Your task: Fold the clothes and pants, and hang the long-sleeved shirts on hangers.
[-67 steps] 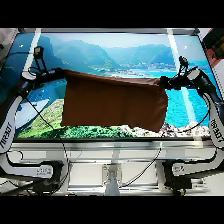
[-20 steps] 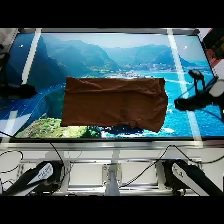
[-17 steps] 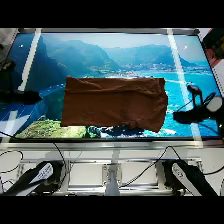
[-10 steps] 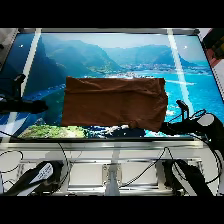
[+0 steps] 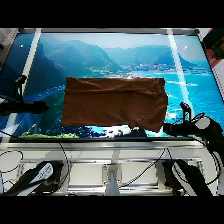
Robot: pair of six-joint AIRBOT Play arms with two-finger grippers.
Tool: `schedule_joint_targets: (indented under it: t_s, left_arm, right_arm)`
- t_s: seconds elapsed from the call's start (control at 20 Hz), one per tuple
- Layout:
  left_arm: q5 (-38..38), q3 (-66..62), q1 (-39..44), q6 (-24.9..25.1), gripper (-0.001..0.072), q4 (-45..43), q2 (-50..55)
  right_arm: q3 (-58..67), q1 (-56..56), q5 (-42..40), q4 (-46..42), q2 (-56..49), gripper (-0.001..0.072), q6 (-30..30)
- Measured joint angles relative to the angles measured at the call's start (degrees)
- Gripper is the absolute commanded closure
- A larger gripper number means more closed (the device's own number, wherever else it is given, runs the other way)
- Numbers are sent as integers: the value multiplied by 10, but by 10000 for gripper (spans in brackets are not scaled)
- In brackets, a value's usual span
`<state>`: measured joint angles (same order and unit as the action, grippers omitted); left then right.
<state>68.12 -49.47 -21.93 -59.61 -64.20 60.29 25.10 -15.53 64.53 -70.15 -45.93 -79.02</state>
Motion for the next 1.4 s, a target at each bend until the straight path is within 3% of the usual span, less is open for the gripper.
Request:
schedule_joint_targets:
  t_s: [0.3, 0.4, 0.55, 0.6, 0.7, 1.1, 1.2, 1.4]
  left_arm:
    - [-4, 0, 0, 0, 688, 0, 0]
    - [-9, 0, 0, 0, 688, 0, 0]
    - [-21, 0, 0, 0, 688, 0, 0]
    - [-23, 0, 0, 0, 688, 0, 0]
    - [-31, 0, 0, 0, 688, 0, 0]
    - [-40, 0, 0, 0, 688, 4, 0]
    - [-40, 0, 0, 0, 688, 4, 0]
    - [-41, 0, 0, 0, 688, 4, 0]
  right_arm:
    - [88, -101, -28, -45, -45, 701, -6]
    - [107, -150, -10, -6, -81, 701, 36]
    - [108, -190, 77, 70, -142, 695, 150]
    - [101, -198, 102, 89, -157, 660, 177]
    - [81, -206, 122, 118, -173, 370, 206]
    - [9, -215, 92, 195, -179, 359, 246]
    - [-1, -215, 70, 205, -180, 291, 251]
    - [-15, -206, 45, 218, -191, 293, 256]
